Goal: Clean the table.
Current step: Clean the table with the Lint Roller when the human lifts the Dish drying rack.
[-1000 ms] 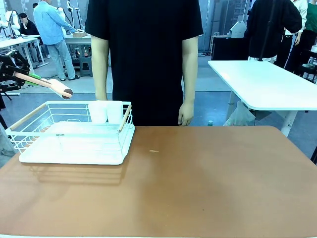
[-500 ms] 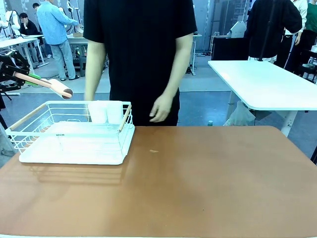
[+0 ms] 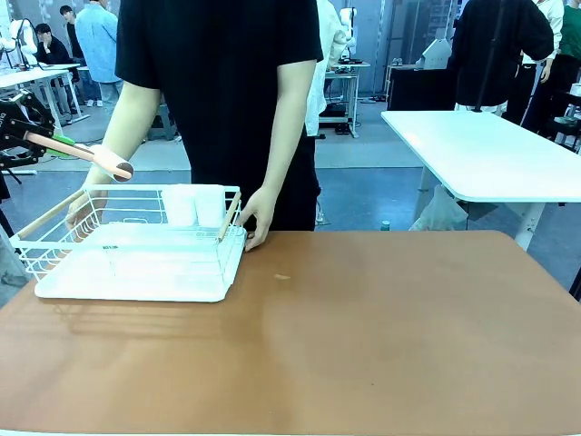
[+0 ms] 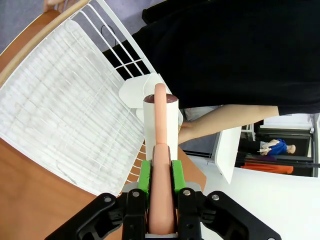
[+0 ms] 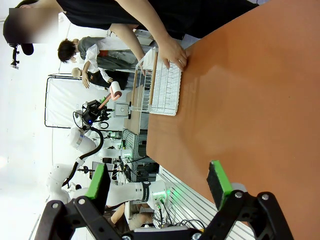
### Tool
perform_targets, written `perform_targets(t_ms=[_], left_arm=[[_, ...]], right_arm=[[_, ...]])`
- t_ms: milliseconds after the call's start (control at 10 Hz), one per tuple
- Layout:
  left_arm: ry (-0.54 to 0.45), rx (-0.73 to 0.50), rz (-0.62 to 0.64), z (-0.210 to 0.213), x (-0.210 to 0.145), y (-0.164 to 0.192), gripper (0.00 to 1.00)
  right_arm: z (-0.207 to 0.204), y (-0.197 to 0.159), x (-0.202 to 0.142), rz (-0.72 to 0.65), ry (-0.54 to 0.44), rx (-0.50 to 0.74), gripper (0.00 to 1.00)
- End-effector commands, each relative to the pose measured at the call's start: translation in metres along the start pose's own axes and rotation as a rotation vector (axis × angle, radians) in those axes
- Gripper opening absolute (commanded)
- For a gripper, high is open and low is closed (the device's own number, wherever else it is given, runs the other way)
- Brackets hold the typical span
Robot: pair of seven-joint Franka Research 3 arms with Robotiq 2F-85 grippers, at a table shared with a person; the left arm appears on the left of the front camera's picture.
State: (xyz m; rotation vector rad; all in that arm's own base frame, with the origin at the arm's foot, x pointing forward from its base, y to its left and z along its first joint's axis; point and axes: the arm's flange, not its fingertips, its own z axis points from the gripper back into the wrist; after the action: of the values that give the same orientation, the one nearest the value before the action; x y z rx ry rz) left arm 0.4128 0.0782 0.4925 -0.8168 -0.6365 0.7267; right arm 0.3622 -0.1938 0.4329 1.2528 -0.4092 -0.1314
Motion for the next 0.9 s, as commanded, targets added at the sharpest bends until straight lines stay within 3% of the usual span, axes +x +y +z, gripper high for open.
perform_targets(t_ms=[0,800], left_arm=[[-0.002,0.009,0.009,0.0025,0.0004,-0.0024,0.09],[-0.002,0.009,0.009,0.0025,0.0004,-0.0024,0.09]], right_arm=[[0.0004,0.0031,0.0007,0.005,-0.003,0.016,1.0],[0.0004,0.0031,0.0007,0.005,-0.003,0.016,1.0]])
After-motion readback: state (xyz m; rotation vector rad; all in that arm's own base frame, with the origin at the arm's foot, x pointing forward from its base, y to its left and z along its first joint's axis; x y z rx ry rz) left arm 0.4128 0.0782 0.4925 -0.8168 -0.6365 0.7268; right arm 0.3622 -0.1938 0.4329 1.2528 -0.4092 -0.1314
